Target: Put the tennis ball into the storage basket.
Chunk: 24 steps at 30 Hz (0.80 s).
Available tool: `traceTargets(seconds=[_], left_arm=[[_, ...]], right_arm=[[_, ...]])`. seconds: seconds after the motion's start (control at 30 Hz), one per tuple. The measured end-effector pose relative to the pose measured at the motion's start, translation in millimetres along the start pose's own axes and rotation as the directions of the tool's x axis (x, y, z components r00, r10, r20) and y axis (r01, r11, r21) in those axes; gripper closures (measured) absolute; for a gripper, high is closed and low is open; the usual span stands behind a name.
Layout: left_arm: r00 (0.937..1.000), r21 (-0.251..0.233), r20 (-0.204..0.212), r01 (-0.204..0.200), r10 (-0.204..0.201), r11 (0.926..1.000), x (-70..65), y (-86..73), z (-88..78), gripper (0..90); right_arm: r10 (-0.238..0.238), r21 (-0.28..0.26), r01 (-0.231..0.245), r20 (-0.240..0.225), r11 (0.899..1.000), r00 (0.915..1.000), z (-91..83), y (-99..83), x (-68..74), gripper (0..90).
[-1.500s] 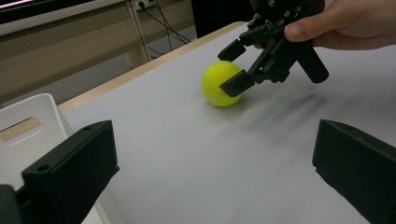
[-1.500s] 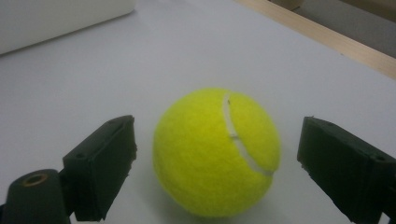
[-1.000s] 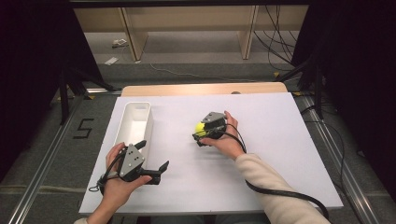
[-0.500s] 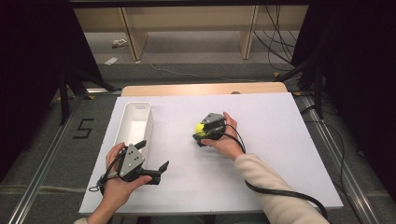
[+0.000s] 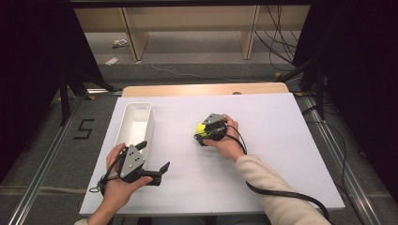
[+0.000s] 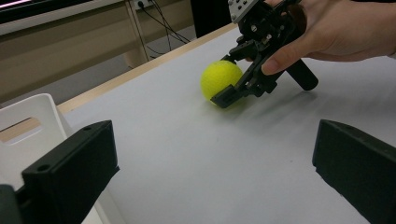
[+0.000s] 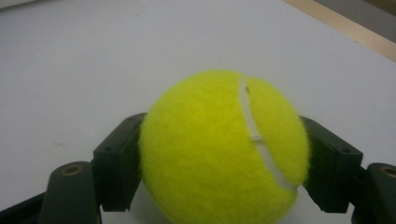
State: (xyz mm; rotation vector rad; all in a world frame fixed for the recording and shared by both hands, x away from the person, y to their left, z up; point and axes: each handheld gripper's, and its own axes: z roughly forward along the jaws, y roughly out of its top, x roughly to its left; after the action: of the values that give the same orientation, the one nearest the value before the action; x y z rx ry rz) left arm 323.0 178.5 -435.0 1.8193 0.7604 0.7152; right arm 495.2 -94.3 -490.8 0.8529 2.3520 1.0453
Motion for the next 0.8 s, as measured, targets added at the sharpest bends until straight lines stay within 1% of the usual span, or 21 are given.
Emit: traceTargets(seconds=[0.27, 0.4, 0.53, 0.8], left_arm=[[1.0000, 0.001, -0.001, -0.002, 0.002, 1.0000, 0.1, -0.1, 0.1, 0.0], [1.0000, 0.000, 0.000, -0.002, 0.002, 1.0000, -0.2, 0.0, -0.1, 0.0], [1.0000, -0.001, 0.000, 0.001, -0.001, 1.0000, -0.4, 0.0, -0.2, 0.0], [1.0000, -0.001, 0.000, 0.000, 0.000, 1.0000, -0.1, 0.0, -0.1, 0.0]], right_arm=[[0.011, -0.007, -0.011, -0.009, 1.000, 0.9999, -1.6, 0.5, -1.3, 26.0], [0.009, -0.025, -0.009, -0.009, 1.000, 0.9999, -5.6, 3.4, -2.5, 26.1], [0.027, -0.035, -0.028, -0.011, 0.999, 0.9996, -9.3, 5.4, -3.9, 26.1], [0.045, -0.048, -0.046, -0.020, 0.998, 0.9988, -13.8, 6.8, -6.2, 26.2]])
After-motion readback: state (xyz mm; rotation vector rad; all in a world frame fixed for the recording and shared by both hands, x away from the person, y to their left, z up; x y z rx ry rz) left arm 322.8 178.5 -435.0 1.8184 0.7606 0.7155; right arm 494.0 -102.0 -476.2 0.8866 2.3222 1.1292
